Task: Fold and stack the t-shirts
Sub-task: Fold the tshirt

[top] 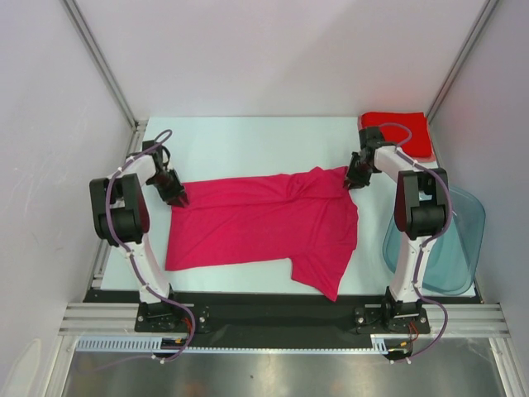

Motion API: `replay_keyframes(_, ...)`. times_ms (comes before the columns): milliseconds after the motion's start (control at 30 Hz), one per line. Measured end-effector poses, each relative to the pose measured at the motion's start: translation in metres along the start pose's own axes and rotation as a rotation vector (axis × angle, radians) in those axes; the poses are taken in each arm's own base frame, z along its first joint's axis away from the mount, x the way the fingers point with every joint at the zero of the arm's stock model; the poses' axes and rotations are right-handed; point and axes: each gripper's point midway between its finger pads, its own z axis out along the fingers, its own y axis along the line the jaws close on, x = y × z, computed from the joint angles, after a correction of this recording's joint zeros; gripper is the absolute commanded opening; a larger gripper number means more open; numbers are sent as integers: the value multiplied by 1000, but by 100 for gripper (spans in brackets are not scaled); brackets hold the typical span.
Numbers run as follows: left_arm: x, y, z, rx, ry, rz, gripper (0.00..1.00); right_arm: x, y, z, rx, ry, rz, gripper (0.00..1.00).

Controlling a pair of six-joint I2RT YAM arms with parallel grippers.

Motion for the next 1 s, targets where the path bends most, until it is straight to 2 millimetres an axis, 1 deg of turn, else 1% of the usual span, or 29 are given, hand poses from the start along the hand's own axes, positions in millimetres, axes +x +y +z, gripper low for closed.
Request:
replay_keyframes(67,-4,0,0,12,-11,-1,37,-1,-7,3,10,4,13,28)
replay_keyframes(100,-4,-1,-1,19,-15,2,43,-1,-9,4,13,8,16,31)
replay_keyframes(133,-5,-1,-2,25,-24,7,46,-1,-8,4,12,9,15,33)
replay_keyframes(167,-6,-2,-4,29,-34,15,51,-1,-7,4,9,8,10,41)
replay_keyframes(233,-10,-3,-9,34,-58,29,53,-1,-5,3,4,5,-3,49)
replay_keyframes(267,-12,-3,-12,37,-72,36,55,-1,-5,3,1,5,-9,62)
replay_keyframes(333,-18,-5,-22,42,-105,51,57,-3,-4,2,-7,-1,-26,66)
replay_keyframes(400,-24,-8,-30,49,-133,66,57,-6,-2,1,-16,-10,-41,67)
replay_keyframes(467,-35,-12,-38,59,-165,81,57,-14,0,-2,-32,-26,-57,66)
replay_keyframes(567,-52,-16,-46,73,-208,104,57,-36,8,-6,-61,-77,-90,66)
replay_keyframes(633,-63,-18,-48,83,-227,114,57,-49,11,-5,-78,-109,-108,65)
replay_keyframes(700,-71,-17,-44,88,-230,120,57,-56,13,-2,-98,-124,-120,63)
replay_keyframes(800,-78,-9,-33,86,-215,113,58,-59,12,9,-124,-120,-124,58)
replay_keyframes(933,-79,5,-20,75,-184,102,61,-55,7,25,-140,-89,-121,56)
replay_keyframes(1000,-78,11,-18,69,-174,106,62,-60,8,24,-150,-98,-121,56)
